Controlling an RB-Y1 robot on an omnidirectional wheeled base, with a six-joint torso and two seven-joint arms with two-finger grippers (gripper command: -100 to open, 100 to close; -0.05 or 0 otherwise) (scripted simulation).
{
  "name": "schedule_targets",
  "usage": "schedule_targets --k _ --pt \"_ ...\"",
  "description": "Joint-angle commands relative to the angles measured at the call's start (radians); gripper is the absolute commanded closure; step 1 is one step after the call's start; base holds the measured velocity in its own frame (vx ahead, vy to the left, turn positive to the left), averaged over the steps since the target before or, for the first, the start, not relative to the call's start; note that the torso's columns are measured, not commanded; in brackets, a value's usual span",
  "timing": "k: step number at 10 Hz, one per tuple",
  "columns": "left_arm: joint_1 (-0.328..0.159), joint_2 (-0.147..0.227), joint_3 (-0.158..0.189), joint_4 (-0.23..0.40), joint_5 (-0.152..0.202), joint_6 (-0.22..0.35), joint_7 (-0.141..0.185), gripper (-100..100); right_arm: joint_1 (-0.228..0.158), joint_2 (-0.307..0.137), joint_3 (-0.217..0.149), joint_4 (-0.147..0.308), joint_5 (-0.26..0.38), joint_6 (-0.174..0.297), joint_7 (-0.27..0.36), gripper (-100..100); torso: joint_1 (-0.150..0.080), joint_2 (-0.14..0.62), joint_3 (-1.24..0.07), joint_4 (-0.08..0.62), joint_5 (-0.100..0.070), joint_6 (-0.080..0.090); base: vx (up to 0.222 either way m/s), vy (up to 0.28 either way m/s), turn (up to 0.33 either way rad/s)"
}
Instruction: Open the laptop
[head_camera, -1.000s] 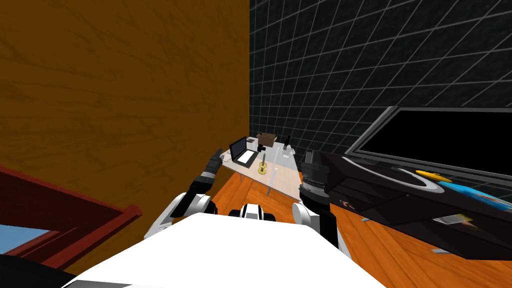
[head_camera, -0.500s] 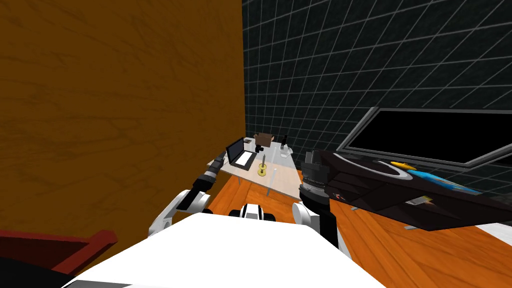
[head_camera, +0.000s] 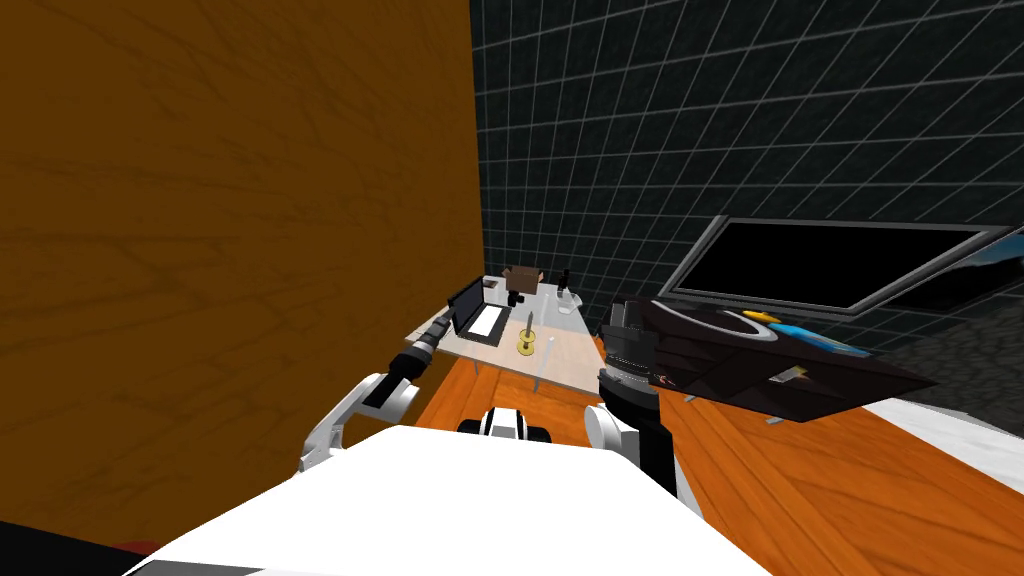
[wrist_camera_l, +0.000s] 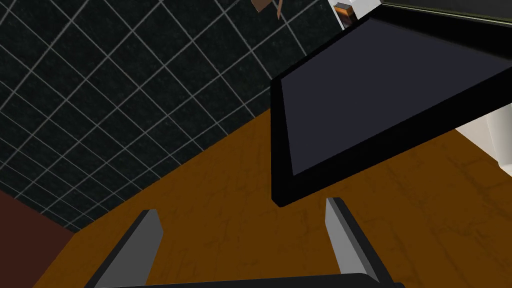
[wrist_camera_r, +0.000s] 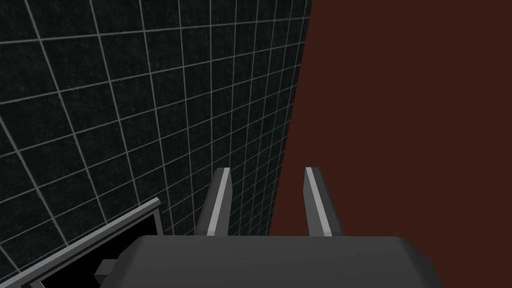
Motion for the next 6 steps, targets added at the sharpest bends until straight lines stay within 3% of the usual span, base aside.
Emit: schedule_targets --k 1,4,6 --pt "-0.014 0.048 -0.001 0.027 -0.014 0.045 -0.001 -100 0.0 0.0 0.0 0.0 0.0 0.0 0.0 0 -0.001 0.0 0.0 0.0 0.0 0.0 0.05 0.089 -0.132" --pt "-0.039 0.11 -0.008 0.072 -0.039 0.112 -0.008 -100 0.0 0.0 0.0 0.0 0.0 0.0 0.0 0 0.001 0.0 0.0 0.0 0.0 0.001 0.046 0.118 -0.196" --pt "-0.04 0.114 -0.008 0.07 -0.039 0.118 -0.007 -100 0.0 0.0 0.0 0.0 0.0 0.0 0.0 0 0.0 0.001 0.001 0.0 0.0 0.0 0.021 0.089 -0.091"
